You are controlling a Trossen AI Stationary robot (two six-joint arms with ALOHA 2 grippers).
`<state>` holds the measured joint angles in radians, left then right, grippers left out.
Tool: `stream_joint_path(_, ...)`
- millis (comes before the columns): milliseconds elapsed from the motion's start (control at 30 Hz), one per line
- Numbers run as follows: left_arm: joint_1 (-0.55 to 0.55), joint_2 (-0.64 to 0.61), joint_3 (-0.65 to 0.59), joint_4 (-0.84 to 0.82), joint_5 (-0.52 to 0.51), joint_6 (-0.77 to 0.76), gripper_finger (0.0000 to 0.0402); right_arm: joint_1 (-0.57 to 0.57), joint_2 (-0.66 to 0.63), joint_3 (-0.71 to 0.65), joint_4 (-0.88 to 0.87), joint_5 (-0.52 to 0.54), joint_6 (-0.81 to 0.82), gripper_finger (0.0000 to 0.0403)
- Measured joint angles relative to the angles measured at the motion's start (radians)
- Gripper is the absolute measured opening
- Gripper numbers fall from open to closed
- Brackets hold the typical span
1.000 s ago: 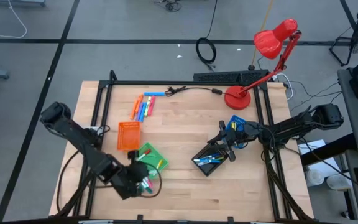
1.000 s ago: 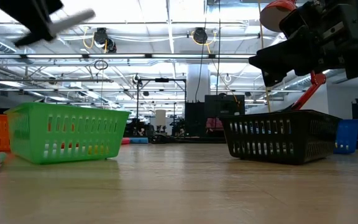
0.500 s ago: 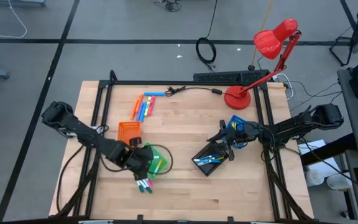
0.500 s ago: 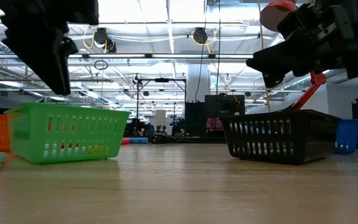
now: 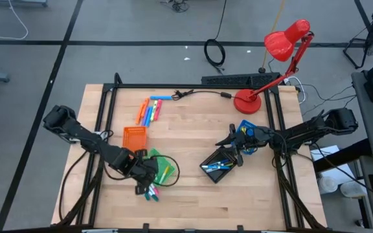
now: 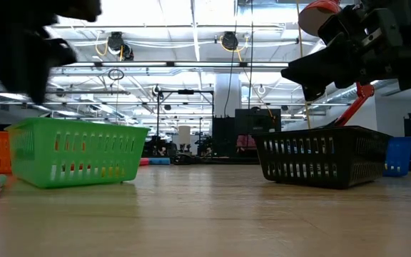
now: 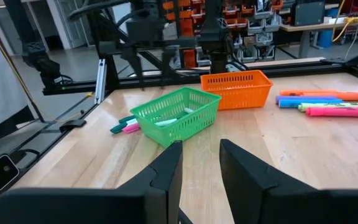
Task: Pick & Place Markers
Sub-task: Put the small black highlighter pen into the green basket
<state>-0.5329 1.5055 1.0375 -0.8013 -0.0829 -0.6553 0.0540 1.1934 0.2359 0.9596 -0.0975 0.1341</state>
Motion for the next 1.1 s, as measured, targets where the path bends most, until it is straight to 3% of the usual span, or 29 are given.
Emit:
stream_joint_path(167, -0.069, 0.0, 0.0, -0.017, 0.074, -0.188, 0.0151, 0.0, 0.0, 0.0, 0.0, 0.0, -0.015, 0.0093)
stream_joint_path(500, -0.196, 0.0, -0.054, 0.009, -0.093, -0.591, 0.0107, 0.0, 0.0, 0.0, 0.0, 0.0, -0.026, 0.0093)
stream_joint_path(767, -0.219, 0.0, -0.147, 0.306, -0.214, -0.48, 0.0093, 0.0, 0.0, 0.0, 0.0, -0.002, -0.026, 0.0093)
stream_joint_path(1100, -0.218, 0.0, -0.173, 0.305, -0.193, -0.413, 0.0113, 0.0, 0.0, 0.0, 0.0, -0.003, -0.027, 0.0093)
